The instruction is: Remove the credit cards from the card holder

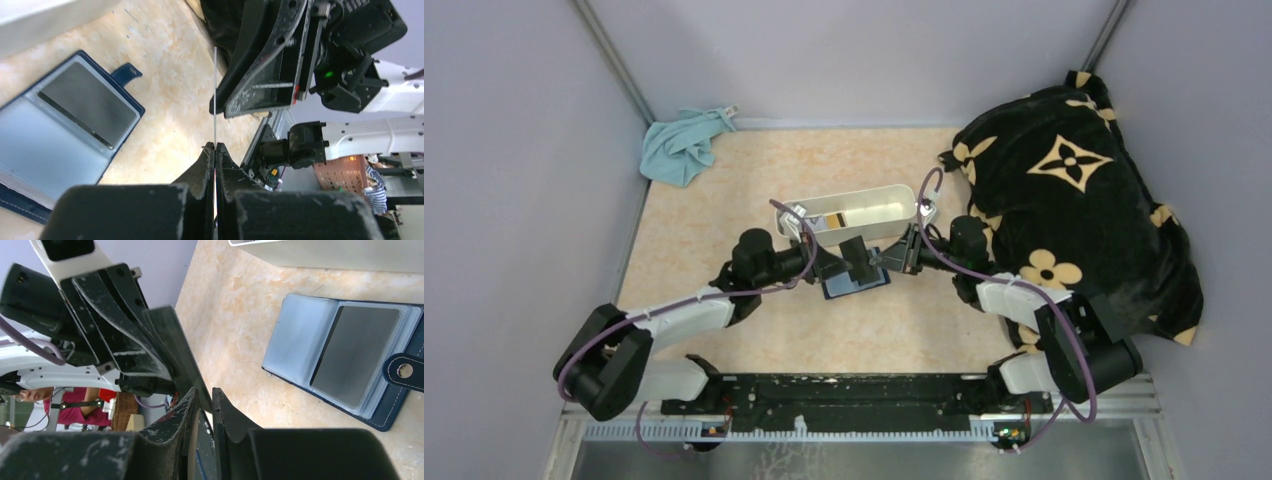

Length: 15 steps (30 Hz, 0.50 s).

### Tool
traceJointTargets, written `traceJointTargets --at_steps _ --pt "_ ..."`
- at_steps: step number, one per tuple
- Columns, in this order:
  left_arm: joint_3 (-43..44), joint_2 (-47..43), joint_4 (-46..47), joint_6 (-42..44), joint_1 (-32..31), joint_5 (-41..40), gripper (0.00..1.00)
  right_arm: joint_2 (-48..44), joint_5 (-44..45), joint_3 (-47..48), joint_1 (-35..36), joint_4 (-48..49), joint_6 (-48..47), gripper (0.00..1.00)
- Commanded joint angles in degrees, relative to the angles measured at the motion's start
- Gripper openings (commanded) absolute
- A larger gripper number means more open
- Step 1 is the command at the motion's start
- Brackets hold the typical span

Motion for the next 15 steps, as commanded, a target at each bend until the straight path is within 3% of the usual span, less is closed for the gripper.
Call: traceJointTargets --at_steps 1,5,11,15 --pt "6.38 -2.71 -14.39 4.61 2.07 -0.64 0.0 -3.84 1.08 2.27 -0.57 -0.24 -2.81 0.17" --pt "11.75 -2.1 -22.66 8.42 4.81 3.97 0.0 -5.06 1.39 1.82 -1.13 -1.4 -3.76 0.17" --pt "11.54 -1.84 -21.59 9.2 6.16 10.13 0.0 -6.51 1.07 1.99 -1.75 -0.83 -3.93 0.18" --pt "9.59 -1.66 -15.81 6.79 6.19 16.46 0.0 -6.49 0.3 2.16 -1.98 1.04 -3.94 0.31"
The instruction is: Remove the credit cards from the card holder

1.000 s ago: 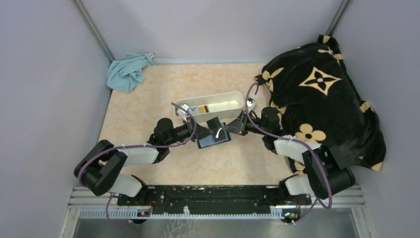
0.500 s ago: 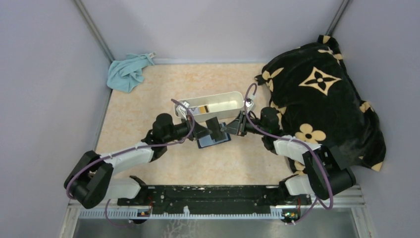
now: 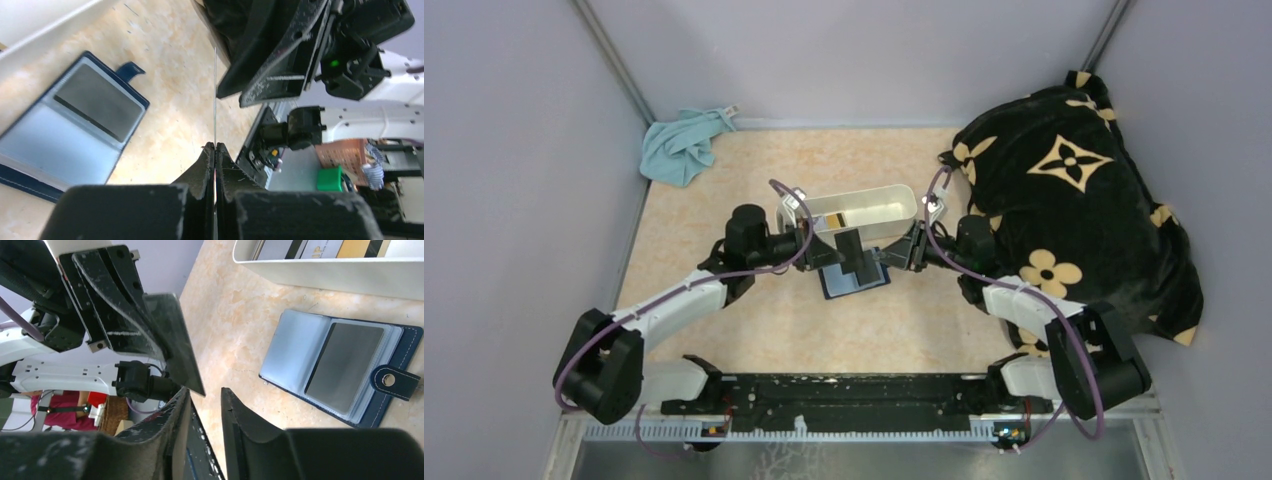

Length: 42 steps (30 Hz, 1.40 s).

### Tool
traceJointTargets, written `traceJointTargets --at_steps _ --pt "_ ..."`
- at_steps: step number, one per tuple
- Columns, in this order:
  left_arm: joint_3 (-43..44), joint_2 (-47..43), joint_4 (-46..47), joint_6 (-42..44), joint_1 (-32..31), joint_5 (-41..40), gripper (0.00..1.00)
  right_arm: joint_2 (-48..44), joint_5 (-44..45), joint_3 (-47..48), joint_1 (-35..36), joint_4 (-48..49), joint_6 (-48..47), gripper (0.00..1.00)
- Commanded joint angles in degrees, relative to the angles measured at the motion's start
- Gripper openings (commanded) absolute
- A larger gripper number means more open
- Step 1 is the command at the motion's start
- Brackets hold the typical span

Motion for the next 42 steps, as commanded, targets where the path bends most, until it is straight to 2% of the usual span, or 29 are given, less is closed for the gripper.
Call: traceJointTargets --at_steps 1,5,10,18,22,28,39,42 --pt "-1.62 0.03 5.5 -0.95 0.28 9.92 0.0 -1.74 -1.16 2.35 -0.45 4.62 -1.19 0.35" --pt "-2.17 0.35 8.85 -1.82 0.27 14.4 0.0 -0.25 -3.12 2.67 -0.45 8.36 0.69 0.39" --pt "-2.5 0.82 9.65 -1.79 0.26 15.21 0.0 0.91 -6.05 2.61 -0.2 13.48 3.57 0.41" --pt "-3.15 2.1 12.81 -3.49 0.21 15.83 0.0 1.36 -6.85 2.65 2.82 15.09 3.71 0.42" --pt "-3.05 2.24 13.81 -4.16 0.19 16.11 0.0 1.45 -6.94 2.24 2.98 15.51 3.74 0.33" --pt "-2.96 2.43 14.44 -4.65 0.16 16.66 0.0 1.96 -7.46 1.98 3.07 16.52 4.3 0.13" --pt "-2.83 4.26 16.43 -5.84 -0.12 17.65 0.0 2.87 -8.4 1.28 3.77 19.55 5.7 0.13" --pt "-2.83 4.02 16.38 -5.84 -0.17 17.44 0.0 3.32 -8.84 0.89 3.82 21.03 6.29 0.04"
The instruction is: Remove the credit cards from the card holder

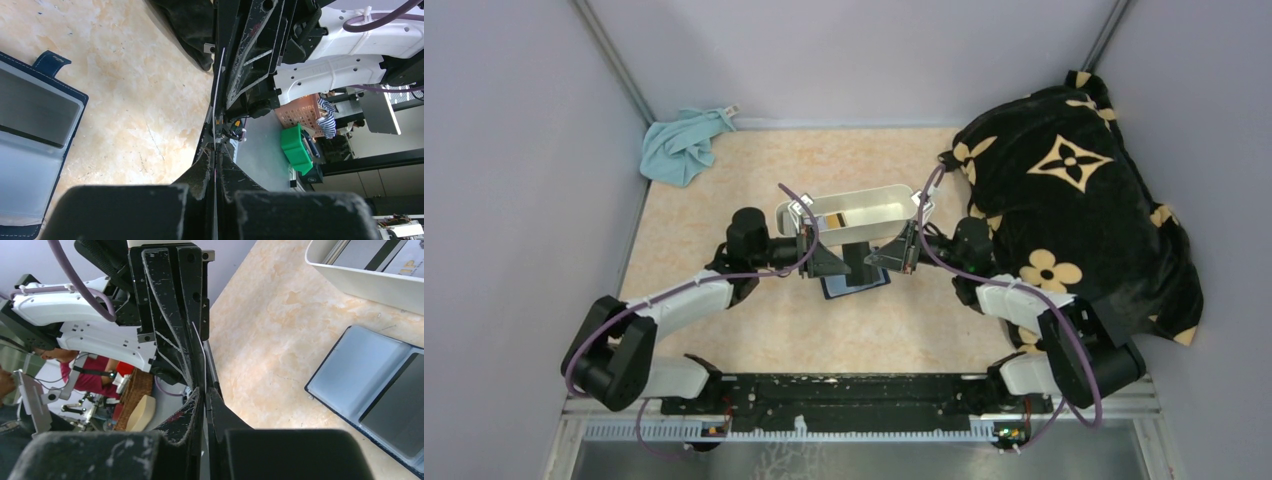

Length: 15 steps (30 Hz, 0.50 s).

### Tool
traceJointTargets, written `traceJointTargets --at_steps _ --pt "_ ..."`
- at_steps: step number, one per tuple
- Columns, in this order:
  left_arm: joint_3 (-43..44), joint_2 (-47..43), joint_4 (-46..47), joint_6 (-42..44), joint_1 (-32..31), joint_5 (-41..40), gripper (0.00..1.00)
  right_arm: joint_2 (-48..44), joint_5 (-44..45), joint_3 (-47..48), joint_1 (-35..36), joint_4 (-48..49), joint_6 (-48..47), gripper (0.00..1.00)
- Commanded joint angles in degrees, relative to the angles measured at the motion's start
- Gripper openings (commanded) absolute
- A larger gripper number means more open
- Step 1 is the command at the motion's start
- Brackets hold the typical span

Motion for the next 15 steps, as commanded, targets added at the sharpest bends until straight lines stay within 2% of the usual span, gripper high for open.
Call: traceJointTargets --at_steps 1,8,15 --pt "-0.05 -0.08 2.3 -0.07 -0.14 0.9 0.0 0.8 -1.63 0.84 0.65 6.48 0.95 0.0" --pt "-0.95 -1.29 1.57 0.21 -0.09 -0.83 0.01 2.07 -2.5 0.67 0.65 9.36 2.9 0.0" --pt "-3.02 -4.88 0.95 2.63 -0.13 -6.51 0.16 1.73 -1.76 -0.83 0.65 15.31 6.87 0.0"
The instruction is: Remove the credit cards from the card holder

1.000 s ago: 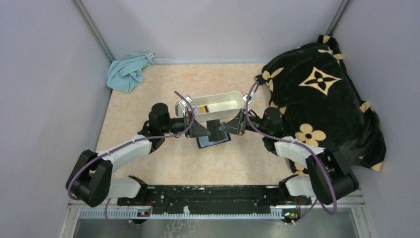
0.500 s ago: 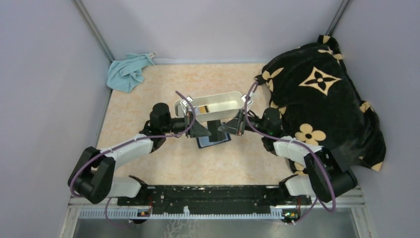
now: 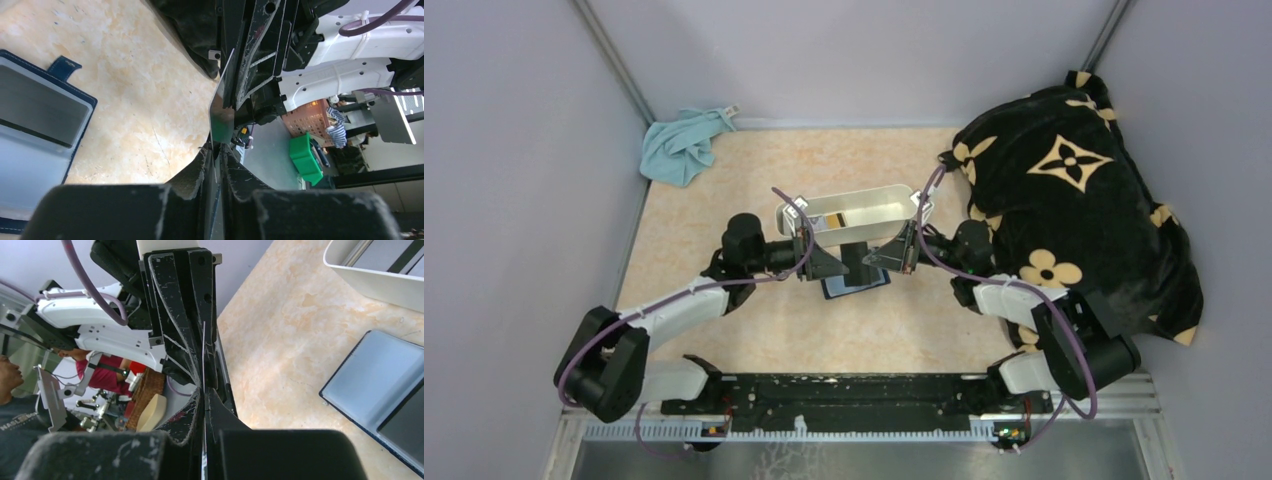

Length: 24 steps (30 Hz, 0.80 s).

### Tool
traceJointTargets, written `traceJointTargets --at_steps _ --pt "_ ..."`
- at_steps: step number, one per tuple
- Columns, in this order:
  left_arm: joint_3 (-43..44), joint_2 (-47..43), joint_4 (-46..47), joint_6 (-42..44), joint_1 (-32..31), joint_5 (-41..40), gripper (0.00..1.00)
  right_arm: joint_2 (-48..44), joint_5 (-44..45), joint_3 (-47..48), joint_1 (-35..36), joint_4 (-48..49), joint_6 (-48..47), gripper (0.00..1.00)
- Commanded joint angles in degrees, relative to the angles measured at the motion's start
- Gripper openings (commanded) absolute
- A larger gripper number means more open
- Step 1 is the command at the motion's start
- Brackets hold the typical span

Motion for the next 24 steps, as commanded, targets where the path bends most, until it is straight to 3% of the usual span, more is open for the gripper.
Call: traceJointTargets --at_steps 1,8,16,24 --pt "-0.82 -2.33 0.48 2.57 -0.11 -3.98 0.18 -0.89 -0.04 -0.45 0.45 8.81 2.65 0.0" --pt "-2.04 -5.36 1.19 3.31 -0.09 -7.87 0.21 -1.22 1.0 -1.13 0.45 9.81 3.32 0.0" --pt "-3.49 -5.18 6.2 1.24 -0.1 -5.75 0.16 -0.42 0.59 -1.25 0.53 12.2 5.02 0.0" --pt "-4.46 -4.28 12.18 -1.71 -0.12 -5.18 0.24 -0.2 0.63 -2.43 0.88 14.18 5.82 0.0"
